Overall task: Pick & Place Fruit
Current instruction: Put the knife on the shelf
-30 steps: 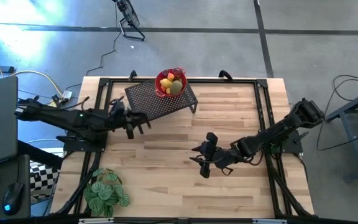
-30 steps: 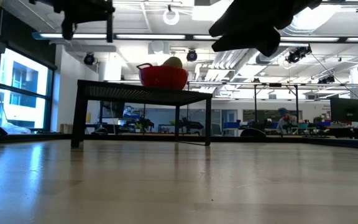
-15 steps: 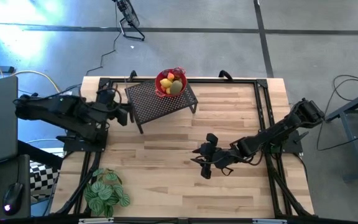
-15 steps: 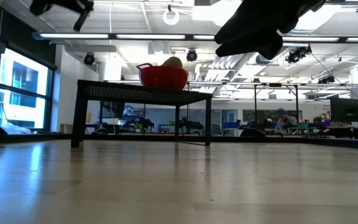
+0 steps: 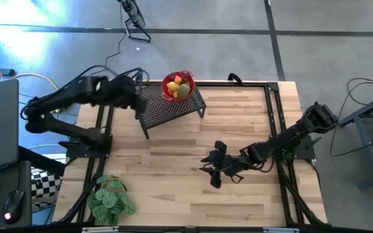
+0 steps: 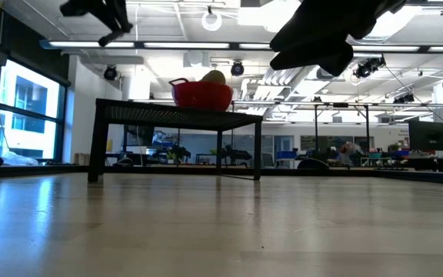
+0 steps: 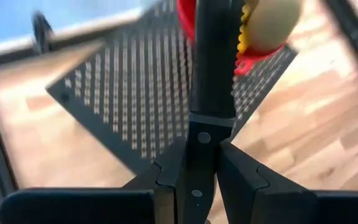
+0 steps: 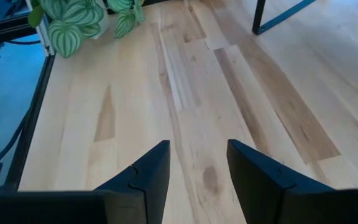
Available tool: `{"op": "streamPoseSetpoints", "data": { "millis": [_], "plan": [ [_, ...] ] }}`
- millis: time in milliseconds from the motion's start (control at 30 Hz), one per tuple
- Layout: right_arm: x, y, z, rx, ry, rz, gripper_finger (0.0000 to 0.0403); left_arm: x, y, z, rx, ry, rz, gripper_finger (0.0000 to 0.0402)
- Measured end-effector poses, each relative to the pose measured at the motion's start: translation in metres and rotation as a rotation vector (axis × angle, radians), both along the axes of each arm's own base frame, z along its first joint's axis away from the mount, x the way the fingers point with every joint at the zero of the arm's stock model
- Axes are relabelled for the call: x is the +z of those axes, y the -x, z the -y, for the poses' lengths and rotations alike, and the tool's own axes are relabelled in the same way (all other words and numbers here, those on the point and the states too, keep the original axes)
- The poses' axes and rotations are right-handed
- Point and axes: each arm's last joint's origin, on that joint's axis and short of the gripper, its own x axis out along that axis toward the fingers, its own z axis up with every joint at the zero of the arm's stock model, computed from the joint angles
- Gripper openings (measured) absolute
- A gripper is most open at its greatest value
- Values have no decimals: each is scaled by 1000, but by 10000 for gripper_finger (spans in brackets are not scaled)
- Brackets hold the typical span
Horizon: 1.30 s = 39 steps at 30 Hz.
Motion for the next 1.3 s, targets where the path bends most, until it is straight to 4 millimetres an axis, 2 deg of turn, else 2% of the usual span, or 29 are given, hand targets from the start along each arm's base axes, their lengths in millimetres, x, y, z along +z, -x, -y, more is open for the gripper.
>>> {"op": "streamPoseSetpoints", "data": {
  "millis": [300, 533, 733, 1033, 1300],
  "plan": [
    [0, 1, -3, 8, 0, 0, 152, -27, -20, -65, 63, 258, -96, 67],
    [0, 1, -3, 9, 2, 0, 152, -51, -32, -101, 100, 430, -120, 67],
    [0, 1, -3, 8, 1, 0, 152, -71, -45, -117, 114, 513, -167, 67],
    [0, 1, -3, 9, 3, -1, 152, -97, -61, -130, 131, 589, -269, 67],
    [0, 1, -3, 9, 3, -1, 152, -105, -67, -134, 133, 596, -289, 67]
  ]
}}
